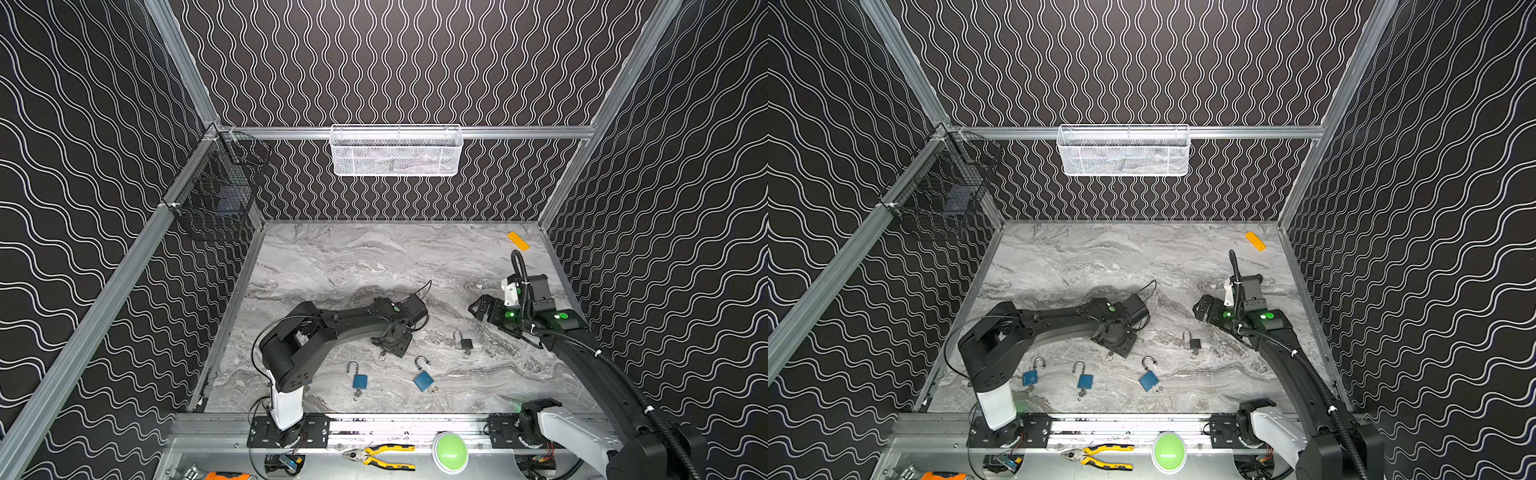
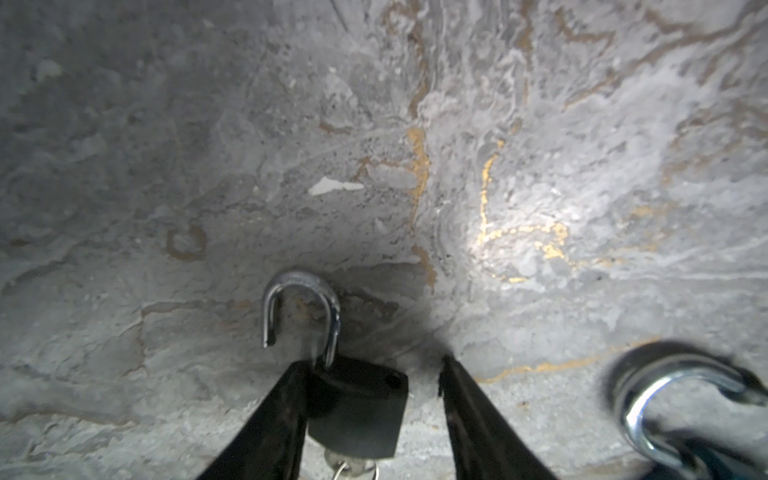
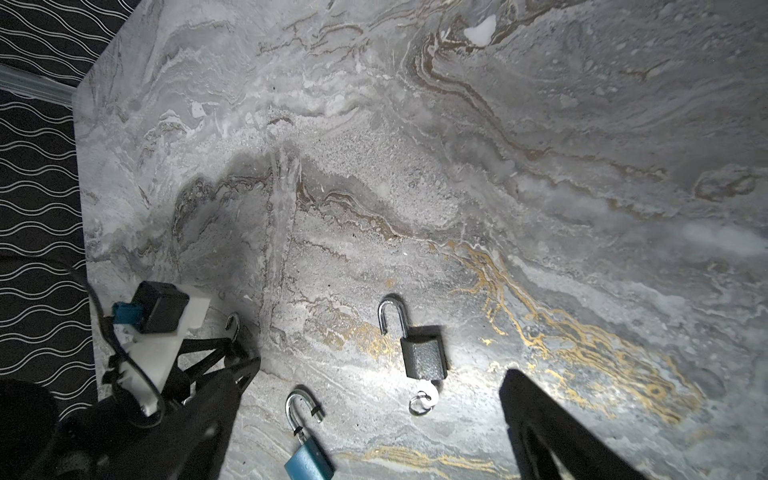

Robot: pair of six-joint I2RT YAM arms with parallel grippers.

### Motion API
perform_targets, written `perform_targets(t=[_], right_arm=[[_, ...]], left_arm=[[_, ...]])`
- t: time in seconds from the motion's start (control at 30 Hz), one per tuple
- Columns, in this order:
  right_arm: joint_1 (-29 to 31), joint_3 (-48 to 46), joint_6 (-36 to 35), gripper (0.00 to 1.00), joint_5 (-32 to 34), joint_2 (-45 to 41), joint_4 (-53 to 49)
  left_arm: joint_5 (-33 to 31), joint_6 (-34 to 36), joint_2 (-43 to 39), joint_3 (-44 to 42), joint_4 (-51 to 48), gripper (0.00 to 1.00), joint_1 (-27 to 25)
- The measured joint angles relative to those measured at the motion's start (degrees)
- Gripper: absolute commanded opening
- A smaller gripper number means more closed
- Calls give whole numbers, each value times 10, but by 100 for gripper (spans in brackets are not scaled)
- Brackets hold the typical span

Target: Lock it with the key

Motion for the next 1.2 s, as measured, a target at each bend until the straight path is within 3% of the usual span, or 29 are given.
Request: perform_targets(t=[0.83,0.93,1.2], right_arm=[[-11,-6,-4,100,-15,-11,0],[-12,-6,-8,100,-17,-12,0],[-19,-11,-17,100,-21,-39,6]], left_arm=[[16,-1,2,-10,13,30,20],[17,-3,4,-7,10,23,21],[13,-19,-30,-34,42,21,44]])
